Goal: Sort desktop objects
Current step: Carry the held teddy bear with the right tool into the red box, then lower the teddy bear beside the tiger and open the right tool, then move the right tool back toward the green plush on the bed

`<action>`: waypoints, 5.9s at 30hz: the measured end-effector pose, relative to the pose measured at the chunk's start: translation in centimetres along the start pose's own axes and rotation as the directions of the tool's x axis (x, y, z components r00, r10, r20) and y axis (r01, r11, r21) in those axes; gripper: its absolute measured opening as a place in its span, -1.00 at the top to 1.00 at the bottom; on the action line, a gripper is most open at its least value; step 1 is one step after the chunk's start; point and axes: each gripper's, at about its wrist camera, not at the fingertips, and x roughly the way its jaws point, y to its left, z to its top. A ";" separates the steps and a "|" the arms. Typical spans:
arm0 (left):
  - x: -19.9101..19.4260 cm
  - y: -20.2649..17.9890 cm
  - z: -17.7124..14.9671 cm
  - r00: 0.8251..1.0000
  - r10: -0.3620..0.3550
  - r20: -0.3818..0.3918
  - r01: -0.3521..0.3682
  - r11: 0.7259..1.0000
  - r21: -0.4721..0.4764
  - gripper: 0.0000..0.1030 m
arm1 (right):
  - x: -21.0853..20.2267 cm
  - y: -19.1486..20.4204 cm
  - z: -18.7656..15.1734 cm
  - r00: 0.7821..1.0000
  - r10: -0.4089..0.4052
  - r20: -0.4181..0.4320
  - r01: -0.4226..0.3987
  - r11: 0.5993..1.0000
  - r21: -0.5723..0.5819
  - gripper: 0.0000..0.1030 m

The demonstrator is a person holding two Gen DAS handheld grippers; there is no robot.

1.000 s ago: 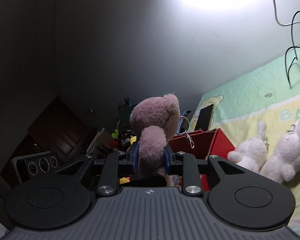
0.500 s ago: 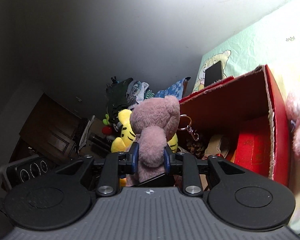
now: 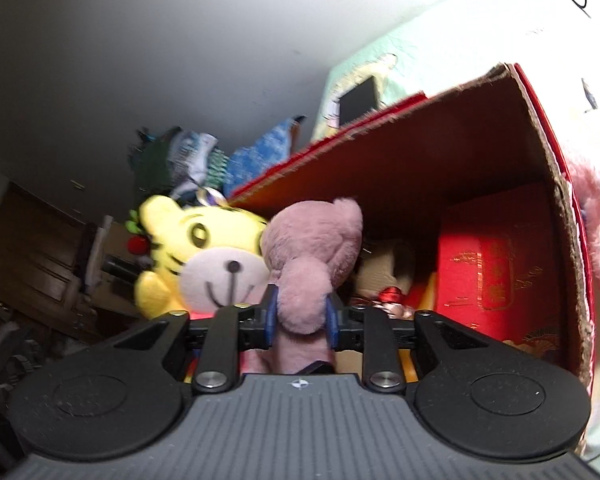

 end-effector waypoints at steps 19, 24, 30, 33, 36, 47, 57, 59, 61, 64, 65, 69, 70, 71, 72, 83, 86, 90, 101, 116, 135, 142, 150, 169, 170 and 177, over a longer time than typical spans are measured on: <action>2.3 -1.2 0.2 0.997 -0.042 -0.057 0.043 0.999 0.025 -0.45 | 0.8 0.2 0.7 0.986 -0.134 -0.094 0.130 0.990 -0.048 0.25; 2.4 -1.2 0.3 0.997 -0.038 -0.061 0.040 0.999 0.023 -0.49 | -0.2 0.0 1.0 0.990 -0.134 -0.044 0.133 0.991 -0.022 0.37; 2.6 -1.3 0.4 0.997 -0.029 -0.070 0.031 0.999 0.028 -0.53 | 1.7 0.9 1.0 0.977 -0.197 -0.085 0.192 0.979 -0.061 0.61; 2.7 -1.4 0.4 0.997 -0.023 -0.079 0.025 0.999 0.024 -0.53 | 2.2 0.9 1.0 0.975 -0.201 -0.097 0.195 0.979 -0.067 0.61; 3.0 -1.5 0.6 0.995 -0.009 -0.095 0.011 1.000 0.018 -0.55 | 2.4 0.5 1.2 0.975 -0.198 -0.101 0.192 0.979 -0.070 0.61; 3.8 -2.1 1.0 0.989 0.061 -0.133 -0.058 0.998 0.024 -0.58 | 2.2 1.0 1.2 0.972 -0.217 -0.086 0.206 0.972 -0.116 0.51; 3.8 -1.9 0.9 0.982 0.100 -0.161 -0.098 0.995 0.021 -0.48 | 1.3 1.1 0.8 0.972 -0.226 -0.061 0.219 0.969 -0.111 0.51; 3.7 -1.9 0.9 0.981 0.102 -0.162 -0.100 0.995 0.020 -0.48 | 1.2 1.0 0.6 0.971 -0.234 -0.055 0.227 0.967 -0.116 0.51; 3.7 -1.9 0.9 0.981 0.103 -0.162 -0.101 0.995 0.018 -0.48 | 1.3 0.9 0.4 0.971 -0.233 -0.057 0.226 0.967 -0.113 0.51; 3.7 -1.8 0.9 0.981 0.102 -0.162 -0.101 0.995 0.016 -0.50 | 1.3 1.0 0.1 0.972 -0.230 -0.055 0.223 0.968 -0.112 0.51; 3.7 -1.8 0.9 0.981 0.103 -0.162 -0.102 0.995 0.017 -0.50 | 1.4 1.0 0.0 0.971 -0.232 -0.052 0.225 0.967 -0.117 0.51; 3.8 -1.8 0.9 0.981 0.103 -0.163 -0.103 0.995 0.013 -0.51 | 1.8 1.3 -0.4 0.968 -0.245 -0.056 0.236 0.962 -0.136 0.52; 3.8 -1.8 0.8 0.981 0.103 -0.163 -0.102 0.995 0.012 -0.51 | 1.9 1.4 -0.6 0.967 -0.250 -0.051 0.241 0.960 -0.143 0.52; 3.8 -1.8 0.8 0.981 0.103 -0.162 -0.102 0.995 0.013 -0.51 | 1.9 1.5 -0.6 0.966 -0.254 -0.047 0.244 0.958 -0.149 0.52; 3.8 -1.8 0.8 0.982 0.103 -0.161 -0.102 0.995 0.013 -0.51 | 1.8 1.5 -0.7 0.966 -0.257 -0.044 0.247 0.957 -0.151 0.52; 3.9 -2.0 1.0 0.976 0.115 -0.184 -0.113 0.993 0.020 -0.52 | 1.1 1.8 -0.8 0.964 -0.265 -0.013 0.260 0.956 -0.136 0.50; 3.8 -2.1 1.3 0.972 0.126 -0.197 -0.124 0.992 0.020 -0.51 | 0.3 2.2 -0.9 0.956 -0.293 0.028 0.294 0.943 -0.155 0.50; 3.7 -2.2 1.7 0.970 0.132 -0.202 -0.131 0.991 0.017 -0.52 | -0.8 1.8 -0.7 0.954 -0.296 0.057 0.300 0.945 -0.127 0.50; 3.2 -3.0 2.4 0.957 0.193 -0.217 -0.190 0.981 0.035 -0.60 | -2.9 1.7 -0.6 0.954 -0.281 0.106 0.292 0.950 -0.111 0.48; 0.2 -6.1 4.7 0.951 0.282 -0.131 -0.283 0.959 0.009 -0.71 | -8.5 1.5 -0.1 0.972 -0.166 0.165 0.186 0.976 -0.117 0.45; -0.7 -17.4 7.8 0.988 0.154 -0.021 -0.154 0.988 0.017 -0.55 | -22.0 -10.1 -0.2 0.945 -0.175 0.277 0.157 0.984 0.087 0.36; 1.9 -23.0 8.2 0.998 0.056 -0.037 -0.054 0.997 0.050 -0.56 | -25.0 -15.2 -0.6 0.935 -0.221 0.277 0.184 0.971 0.151 0.36; 6.5 -27.1 7.5 0.993 -0.046 -0.112 0.044 0.999 -0.025 -0.64 | -27.2 -19.7 -0.8 0.926 -0.270 0.263 0.221 0.954 0.202 0.36; 16.8 -29.1 8.4 0.974 -0.167 -0.151 0.137 0.971 -0.195 -0.55 | -25.9 -25.4 3.5 0.943 -0.265 0.200 0.214 0.946 0.244 0.34; 17.2 -29.0 8.4 0.973 -0.169 -0.155 0.135 0.969 -0.209 -0.52 | -25.6 -25.7 3.8 0.945 -0.258 0.200 0.205 0.946 0.250 0.33; 19.4 -27.9 8.5 0.965 -0.183 -0.190 0.130 0.956 -0.262 -0.41 | -22.8 -27.7 6.1 0.957 -0.219 0.191 0.162 0.948 0.275 0.18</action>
